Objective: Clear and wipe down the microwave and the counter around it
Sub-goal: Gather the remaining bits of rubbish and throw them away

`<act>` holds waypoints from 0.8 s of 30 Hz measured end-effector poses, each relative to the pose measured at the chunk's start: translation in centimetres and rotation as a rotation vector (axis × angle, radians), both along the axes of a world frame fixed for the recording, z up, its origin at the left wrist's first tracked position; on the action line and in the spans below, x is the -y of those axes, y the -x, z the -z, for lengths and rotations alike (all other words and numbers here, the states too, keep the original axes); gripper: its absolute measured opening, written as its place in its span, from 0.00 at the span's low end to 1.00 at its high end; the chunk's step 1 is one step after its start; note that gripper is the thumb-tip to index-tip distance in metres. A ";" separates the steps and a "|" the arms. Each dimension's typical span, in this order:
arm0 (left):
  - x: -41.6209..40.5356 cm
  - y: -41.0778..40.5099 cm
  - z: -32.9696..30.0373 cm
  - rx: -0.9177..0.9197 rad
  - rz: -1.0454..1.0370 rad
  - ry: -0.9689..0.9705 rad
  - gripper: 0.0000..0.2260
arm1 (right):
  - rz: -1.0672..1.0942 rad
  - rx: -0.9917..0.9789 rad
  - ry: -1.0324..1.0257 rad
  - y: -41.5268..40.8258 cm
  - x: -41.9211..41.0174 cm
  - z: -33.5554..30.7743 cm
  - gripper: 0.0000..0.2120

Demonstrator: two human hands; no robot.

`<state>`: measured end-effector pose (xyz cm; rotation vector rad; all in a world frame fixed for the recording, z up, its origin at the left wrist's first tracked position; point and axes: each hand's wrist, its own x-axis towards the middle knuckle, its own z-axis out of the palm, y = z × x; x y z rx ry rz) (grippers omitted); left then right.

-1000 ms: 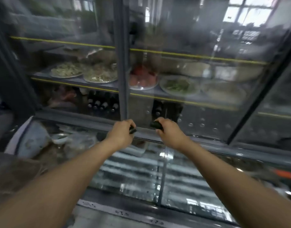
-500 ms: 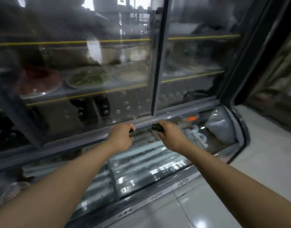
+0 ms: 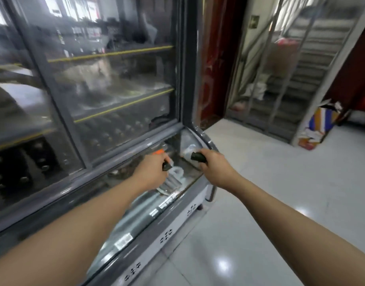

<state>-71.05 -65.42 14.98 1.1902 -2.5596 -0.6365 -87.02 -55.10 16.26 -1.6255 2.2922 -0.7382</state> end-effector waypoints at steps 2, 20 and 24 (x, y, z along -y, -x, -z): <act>-1.1 4.7 -0.1 -0.007 0.040 -0.004 0.12 | 0.033 -0.002 -0.012 4.2 -1.5 -0.1 0.09; 4.3 34.4 1.5 -0.032 0.220 -0.026 0.12 | 0.254 0.074 -0.031 31.8 0.9 1.8 0.10; 8.7 41.2 1.6 -0.019 0.267 -0.038 0.14 | 0.285 0.069 -0.065 37.8 4.2 1.8 0.10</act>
